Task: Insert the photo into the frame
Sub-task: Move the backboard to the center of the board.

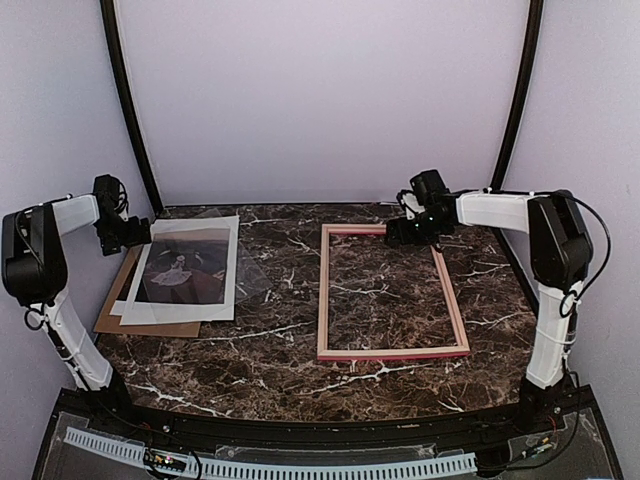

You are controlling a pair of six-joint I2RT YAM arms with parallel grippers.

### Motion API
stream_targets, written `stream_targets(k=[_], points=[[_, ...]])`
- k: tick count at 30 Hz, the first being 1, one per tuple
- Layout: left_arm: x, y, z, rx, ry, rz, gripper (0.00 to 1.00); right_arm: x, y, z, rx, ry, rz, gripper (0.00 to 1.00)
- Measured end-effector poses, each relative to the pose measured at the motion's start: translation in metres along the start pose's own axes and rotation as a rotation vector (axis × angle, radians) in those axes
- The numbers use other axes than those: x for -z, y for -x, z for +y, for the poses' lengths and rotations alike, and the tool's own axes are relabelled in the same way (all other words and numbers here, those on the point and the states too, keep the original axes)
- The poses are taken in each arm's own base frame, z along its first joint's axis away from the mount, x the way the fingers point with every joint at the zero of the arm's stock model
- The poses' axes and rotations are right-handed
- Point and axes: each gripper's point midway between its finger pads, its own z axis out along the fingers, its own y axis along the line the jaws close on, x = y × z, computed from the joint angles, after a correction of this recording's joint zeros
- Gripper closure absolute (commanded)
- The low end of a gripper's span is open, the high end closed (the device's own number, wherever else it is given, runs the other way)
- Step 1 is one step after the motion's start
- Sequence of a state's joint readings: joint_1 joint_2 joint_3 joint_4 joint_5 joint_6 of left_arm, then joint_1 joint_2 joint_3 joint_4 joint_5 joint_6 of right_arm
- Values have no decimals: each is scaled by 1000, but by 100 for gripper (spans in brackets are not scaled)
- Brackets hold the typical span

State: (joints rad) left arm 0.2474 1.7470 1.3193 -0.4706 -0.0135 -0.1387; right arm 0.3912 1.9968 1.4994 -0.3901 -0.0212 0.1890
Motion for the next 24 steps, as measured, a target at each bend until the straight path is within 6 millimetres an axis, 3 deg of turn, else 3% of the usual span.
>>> stream_targets(k=[9,16,24], points=[[-49,-1,33,-8,53,92,1,-14,-38,11,-11,56,70,11],[-74,-10,54,-11,70,148,1,-15,-35,18,-21,95,56,11],[-84,-19,54,-5,16,180,1,-18,-36,24,-29,132,60,11]])
